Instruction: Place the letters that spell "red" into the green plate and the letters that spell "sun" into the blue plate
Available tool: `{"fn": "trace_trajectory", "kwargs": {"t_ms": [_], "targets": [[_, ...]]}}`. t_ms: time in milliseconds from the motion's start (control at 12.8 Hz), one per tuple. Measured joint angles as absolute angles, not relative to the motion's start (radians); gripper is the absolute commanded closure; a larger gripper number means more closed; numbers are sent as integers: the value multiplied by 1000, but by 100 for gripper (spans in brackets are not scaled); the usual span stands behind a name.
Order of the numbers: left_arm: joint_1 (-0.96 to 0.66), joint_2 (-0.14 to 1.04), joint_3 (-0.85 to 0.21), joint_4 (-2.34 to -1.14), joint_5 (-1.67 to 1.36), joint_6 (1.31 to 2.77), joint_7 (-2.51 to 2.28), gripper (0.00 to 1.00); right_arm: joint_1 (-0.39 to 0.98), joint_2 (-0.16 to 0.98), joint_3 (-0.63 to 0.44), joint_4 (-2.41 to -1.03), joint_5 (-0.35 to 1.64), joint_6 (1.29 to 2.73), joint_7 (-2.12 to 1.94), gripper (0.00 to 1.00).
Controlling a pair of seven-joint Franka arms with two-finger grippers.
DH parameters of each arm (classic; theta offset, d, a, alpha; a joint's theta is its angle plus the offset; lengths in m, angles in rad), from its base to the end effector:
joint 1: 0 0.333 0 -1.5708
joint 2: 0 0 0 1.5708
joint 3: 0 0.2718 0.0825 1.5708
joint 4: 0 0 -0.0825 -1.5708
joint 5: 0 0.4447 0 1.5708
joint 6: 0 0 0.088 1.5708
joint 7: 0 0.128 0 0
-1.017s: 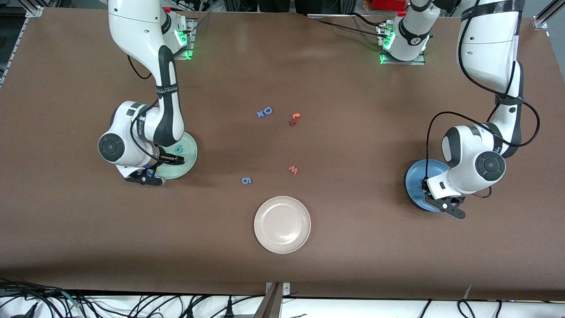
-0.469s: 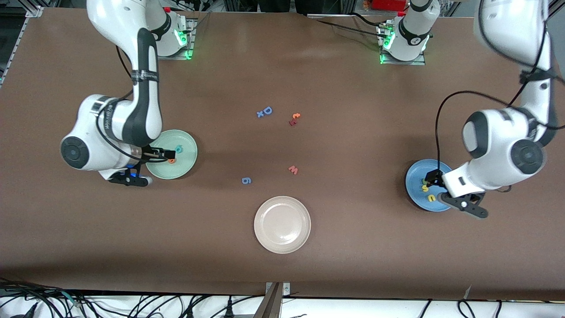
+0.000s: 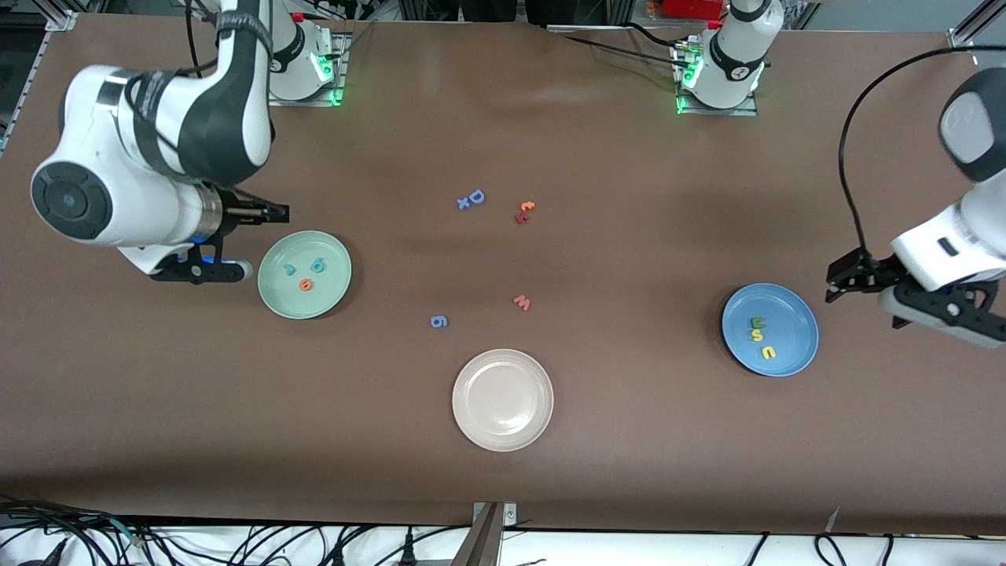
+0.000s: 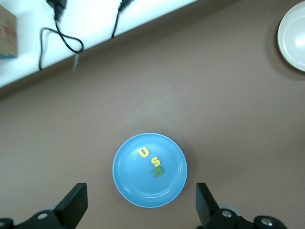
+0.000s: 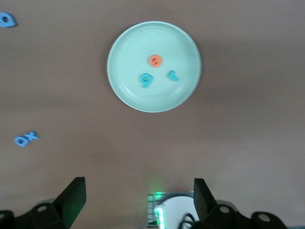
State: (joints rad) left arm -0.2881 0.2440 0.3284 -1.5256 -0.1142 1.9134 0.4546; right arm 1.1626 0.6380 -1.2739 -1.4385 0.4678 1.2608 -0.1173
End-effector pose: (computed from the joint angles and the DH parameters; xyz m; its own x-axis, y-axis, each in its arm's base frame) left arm 0.7022 0.0013 0.4640 0.9089 -0.3870 0.1553 -0.3860 -0.9217 -0.0378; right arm 0.6278 0.1176 0.4249 0.9254 -0.0101 -0.3787 0.0281 -0.9951 0.0952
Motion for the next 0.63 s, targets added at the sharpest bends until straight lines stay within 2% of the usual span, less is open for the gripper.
{"fn": "trace_trajectory", "kwargs": {"t_ms": [313,626], "targets": [[-273,193,284,-1526,-79,1869,326,0,1181,612,-1271,-1418,418,1230,-118,0],[-170,134,114,-1525,-53,1796,63,0,1033,583,-1099,-1418,386,1248,-120,0]]}}
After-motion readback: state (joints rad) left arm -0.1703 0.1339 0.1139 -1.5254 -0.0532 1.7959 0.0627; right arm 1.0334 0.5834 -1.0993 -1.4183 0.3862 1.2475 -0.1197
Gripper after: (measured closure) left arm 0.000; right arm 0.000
